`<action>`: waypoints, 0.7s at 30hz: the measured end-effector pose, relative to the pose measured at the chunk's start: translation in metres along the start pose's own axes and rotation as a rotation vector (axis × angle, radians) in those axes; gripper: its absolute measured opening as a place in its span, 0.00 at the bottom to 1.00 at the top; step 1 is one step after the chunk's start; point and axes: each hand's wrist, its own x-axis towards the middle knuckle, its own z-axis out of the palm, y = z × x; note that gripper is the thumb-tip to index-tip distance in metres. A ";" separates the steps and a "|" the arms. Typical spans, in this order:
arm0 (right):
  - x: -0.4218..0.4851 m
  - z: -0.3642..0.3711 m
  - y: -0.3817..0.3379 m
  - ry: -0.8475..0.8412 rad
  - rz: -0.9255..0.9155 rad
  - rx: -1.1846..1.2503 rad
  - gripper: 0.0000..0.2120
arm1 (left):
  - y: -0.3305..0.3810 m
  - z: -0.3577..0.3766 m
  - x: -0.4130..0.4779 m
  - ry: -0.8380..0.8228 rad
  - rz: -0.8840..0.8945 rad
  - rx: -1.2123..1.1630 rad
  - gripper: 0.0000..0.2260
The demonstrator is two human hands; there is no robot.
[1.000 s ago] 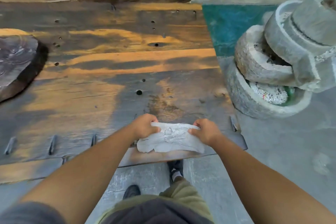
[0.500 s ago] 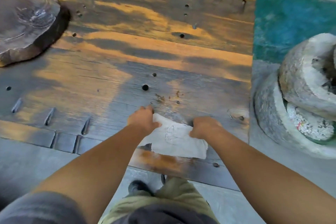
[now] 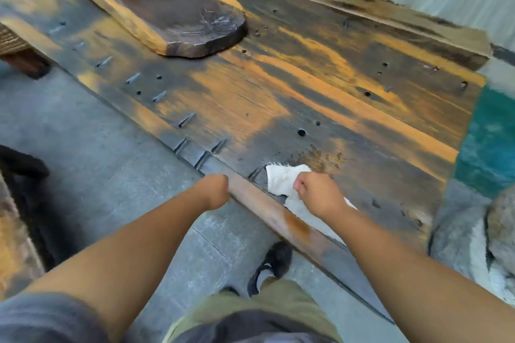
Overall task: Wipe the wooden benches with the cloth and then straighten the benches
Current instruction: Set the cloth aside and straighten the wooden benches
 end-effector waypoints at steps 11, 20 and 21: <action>-0.128 0.072 -0.129 0.113 -0.448 -0.120 0.22 | -0.096 0.079 -0.211 0.335 -0.135 -0.458 0.06; -0.248 0.164 -0.170 -0.264 -0.743 -0.363 0.17 | -0.092 0.231 -0.403 0.575 -0.542 -0.554 0.07; -0.257 0.175 -0.170 -0.330 -0.727 -0.391 0.16 | -0.085 0.246 -0.418 0.577 -0.582 -0.559 0.07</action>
